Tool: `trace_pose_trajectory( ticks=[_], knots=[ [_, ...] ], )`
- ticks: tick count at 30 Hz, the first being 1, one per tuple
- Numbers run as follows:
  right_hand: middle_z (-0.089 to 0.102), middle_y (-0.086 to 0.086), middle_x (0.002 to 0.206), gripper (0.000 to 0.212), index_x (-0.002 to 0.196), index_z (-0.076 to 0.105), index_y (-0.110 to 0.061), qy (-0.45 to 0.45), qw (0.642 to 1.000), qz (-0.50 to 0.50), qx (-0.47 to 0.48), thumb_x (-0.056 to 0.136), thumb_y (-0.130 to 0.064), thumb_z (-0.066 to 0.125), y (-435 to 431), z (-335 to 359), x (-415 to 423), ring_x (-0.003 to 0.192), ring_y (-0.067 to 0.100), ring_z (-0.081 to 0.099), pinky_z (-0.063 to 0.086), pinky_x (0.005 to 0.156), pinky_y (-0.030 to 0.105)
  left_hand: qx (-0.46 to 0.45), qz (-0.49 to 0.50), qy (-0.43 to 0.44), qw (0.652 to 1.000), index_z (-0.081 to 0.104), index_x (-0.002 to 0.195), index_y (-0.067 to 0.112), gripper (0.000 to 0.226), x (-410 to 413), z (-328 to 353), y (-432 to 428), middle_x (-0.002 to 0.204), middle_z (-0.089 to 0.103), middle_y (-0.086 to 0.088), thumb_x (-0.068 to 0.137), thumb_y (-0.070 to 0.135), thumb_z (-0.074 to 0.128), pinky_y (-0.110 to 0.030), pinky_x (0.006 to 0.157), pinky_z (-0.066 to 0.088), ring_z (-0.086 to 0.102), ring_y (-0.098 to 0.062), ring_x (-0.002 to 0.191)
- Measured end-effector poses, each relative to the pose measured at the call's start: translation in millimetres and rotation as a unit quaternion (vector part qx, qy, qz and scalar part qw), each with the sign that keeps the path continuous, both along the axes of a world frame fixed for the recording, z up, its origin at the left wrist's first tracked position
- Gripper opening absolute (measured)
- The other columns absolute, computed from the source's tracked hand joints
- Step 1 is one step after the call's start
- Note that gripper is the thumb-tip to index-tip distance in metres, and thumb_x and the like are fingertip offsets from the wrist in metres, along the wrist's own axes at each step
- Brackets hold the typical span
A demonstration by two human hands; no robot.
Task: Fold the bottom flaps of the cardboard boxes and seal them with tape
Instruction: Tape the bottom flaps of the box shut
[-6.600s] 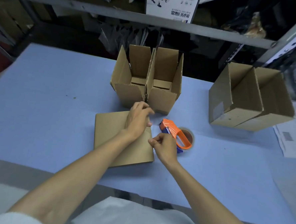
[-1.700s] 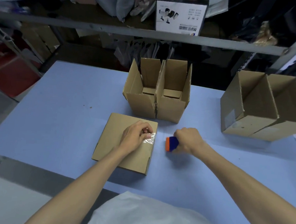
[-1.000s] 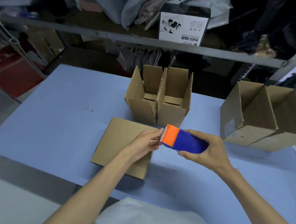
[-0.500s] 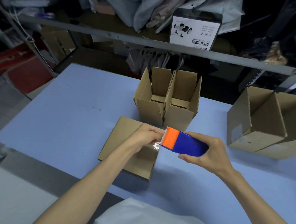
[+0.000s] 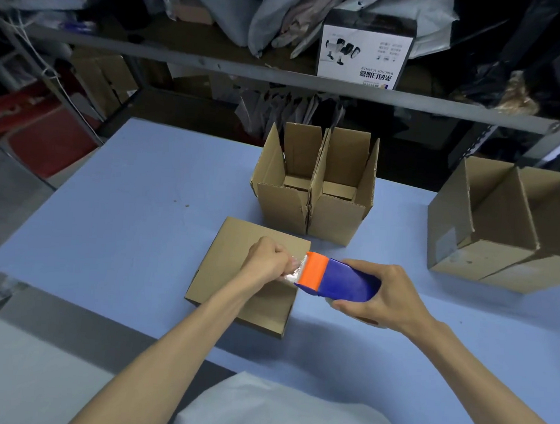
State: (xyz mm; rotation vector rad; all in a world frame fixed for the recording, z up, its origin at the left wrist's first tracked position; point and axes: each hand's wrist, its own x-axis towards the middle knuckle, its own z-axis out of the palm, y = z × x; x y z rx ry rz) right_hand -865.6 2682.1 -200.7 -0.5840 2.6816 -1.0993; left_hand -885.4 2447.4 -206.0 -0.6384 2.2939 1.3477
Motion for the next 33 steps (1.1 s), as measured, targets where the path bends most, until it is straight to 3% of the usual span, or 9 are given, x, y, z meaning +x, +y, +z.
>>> trace_pose_trajectory(
  ticks=[3, 8, 14, 17, 21, 24, 29, 33],
  knots=[
    [0.063, -0.031, 0.087, 0.060, 0.109, 0.065, -0.037, 0.008, 0.999, -0.023, 0.028, 0.054, -0.051, 0.084, 12, -1, 10, 0.079, 0.001, 0.063, 0.052, 0.066, 0.019, -0.020, 0.017, 0.022, 0.999, 0.066, 0.064, -0.001, 0.018, 3, -6, -18, 0.074, 0.070, -0.006, 0.081, 0.005, 0.068, -0.021, 0.058, 0.047, 0.063, -0.013, 0.064],
    [0.068, -0.023, 0.091, 0.061, 0.111, 0.065, -0.036, -0.020, 0.999, -0.018, 0.040, 0.055, -0.052, 0.083, 18, -5, 16, 0.080, 0.007, 0.065, 0.056, 0.070, 0.028, -0.004, 0.038, 0.014, 0.999, 0.064, 0.059, 0.009, 0.026, 12, -12, -20, 0.078, 0.072, -0.006, 0.082, -0.004, 0.065, -0.019, 0.052, 0.047, 0.067, -0.010, 0.065],
    [0.069, -0.020, 0.094, 0.064, 0.113, 0.065, -0.034, -0.017, 0.997, -0.016, 0.069, 0.055, -0.054, 0.083, 27, 0, 18, 0.081, 0.008, 0.064, 0.056, 0.070, 0.027, -0.024, 0.036, 0.041, 0.998, 0.062, 0.055, 0.012, 0.030, 11, -14, -24, 0.076, 0.073, -0.002, 0.082, 0.000, 0.068, -0.017, 0.060, 0.048, 0.071, -0.009, 0.073],
    [0.068, -0.021, 0.090, 0.061, 0.110, 0.066, -0.035, -0.018, 0.996, -0.030, 0.076, 0.053, -0.054, 0.081, 28, 0, 16, 0.078, 0.009, 0.064, 0.056, 0.068, 0.029, -0.032, 0.030, 0.049, 0.998, 0.063, 0.055, 0.015, 0.029, 8, -15, -22, 0.072, 0.073, -0.001, 0.081, 0.004, 0.070, -0.017, 0.059, 0.048, 0.067, -0.001, 0.063],
    [0.069, -0.020, 0.090, 0.061, 0.108, 0.067, -0.035, -0.019, 0.995, -0.041, 0.090, 0.053, -0.055, 0.082, 25, -6, 13, 0.078, 0.008, 0.064, 0.055, 0.070, 0.030, -0.038, 0.024, 0.055, 0.997, 0.064, 0.055, 0.016, 0.025, 9, -18, -18, 0.074, 0.073, 0.001, 0.078, 0.011, 0.074, -0.025, 0.073, 0.055, 0.068, -0.012, 0.076],
    [0.069, -0.020, 0.088, 0.058, 0.104, 0.067, -0.035, -0.021, 0.994, -0.038, 0.102, 0.052, -0.059, 0.079, 23, -11, 11, 0.077, 0.009, 0.064, 0.055, 0.068, 0.030, -0.031, 0.010, 0.042, 0.999, 0.064, 0.054, 0.018, 0.027, 11, -20, -20, 0.071, 0.070, 0.005, 0.077, 0.017, 0.077, -0.026, 0.073, 0.054, 0.064, -0.013, 0.070],
    [0.069, -0.020, 0.088, 0.062, 0.104, 0.064, -0.036, -0.029, 0.993, -0.026, 0.115, 0.051, -0.069, 0.070, 19, -21, 11, 0.078, 0.007, 0.063, 0.055, 0.066, 0.027, -0.045, -0.022, 0.014, 0.999, 0.067, 0.068, 0.014, 0.024, 15, -21, -24, 0.072, 0.071, -0.001, 0.073, 0.033, 0.082, -0.027, 0.065, 0.052, 0.061, -0.013, 0.063],
    [0.069, -0.019, 0.091, 0.069, 0.107, 0.062, -0.035, -0.030, 0.992, -0.020, 0.120, 0.051, -0.075, 0.065, 15, -28, 13, 0.079, 0.009, 0.063, 0.054, 0.064, 0.022, -0.070, -0.029, 0.033, 0.997, 0.064, 0.061, 0.018, 0.025, 20, -25, -24, 0.066, 0.065, 0.004, 0.075, 0.030, 0.082, -0.028, 0.069, 0.052, 0.059, -0.014, 0.064]
  ],
)
